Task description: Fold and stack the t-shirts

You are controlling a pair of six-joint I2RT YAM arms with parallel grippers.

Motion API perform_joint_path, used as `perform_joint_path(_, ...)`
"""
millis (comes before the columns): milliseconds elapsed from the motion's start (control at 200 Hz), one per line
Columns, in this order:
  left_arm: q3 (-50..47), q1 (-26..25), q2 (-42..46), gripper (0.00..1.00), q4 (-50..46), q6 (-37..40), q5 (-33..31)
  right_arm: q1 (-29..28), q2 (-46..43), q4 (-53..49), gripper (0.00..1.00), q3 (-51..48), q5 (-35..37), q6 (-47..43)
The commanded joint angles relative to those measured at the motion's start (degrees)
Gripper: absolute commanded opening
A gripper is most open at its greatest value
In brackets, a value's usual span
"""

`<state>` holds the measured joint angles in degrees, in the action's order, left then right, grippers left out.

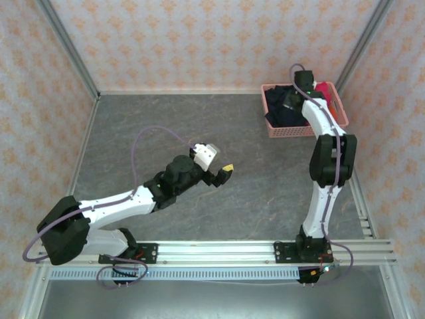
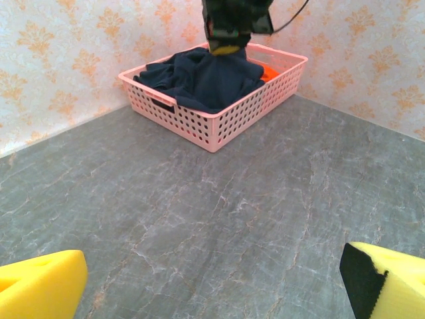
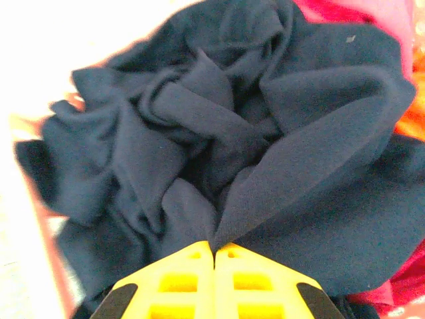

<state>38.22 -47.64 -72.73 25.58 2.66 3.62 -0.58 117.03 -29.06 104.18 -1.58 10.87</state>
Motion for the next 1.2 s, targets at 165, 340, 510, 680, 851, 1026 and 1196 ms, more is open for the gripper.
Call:
perform_joint_path(165,1.0,-0.3,-1.4,1.00,3.4,-0.3,-1.2,-4.9,-9.0,-7.2,0.00,10.6,-1.9,-6.7)
perform_joint_path(340,0.7,-0.2,-1.2,1.00,3.3,-0.6,-1.8,-7.1,-12.0,-8.8,0.00,17.9,-0.7,-6.9)
perform_joint_path(510,0.6,-0.2,-1.6,1.00,3.9,-1.3,-1.9,-7.2,-10.7,-12.7,0.00,30.0,2.5,-7.2)
perform_joint_path(680,0.7,-0.3,-2.1,1.00,5.1,-2.0,-2.0,-7.1,-4.6,-21.0,0.00,51.8,-2.8,-6.6)
perform_joint_path(851,0.6,-0.2,-1.9,1.00,5.5,-2.3,-3.1,-7.1,-7.3,-18.2,0.00,52.4,-14.6,-2.1)
perform_joint_path(1026,-0.1,0.9,0.0,1.00,3.2,-1.4,-5.2,-7.8,-9.5,-15.8,0.00,47.7,-31.1,4.8)
perform_joint_path(1196,-3.5,5.6,5.0,1.00,2.4,-3.6,-3.8,-12.6,-9.9,-18.0,0.00,44.6,-36.1,2.0)
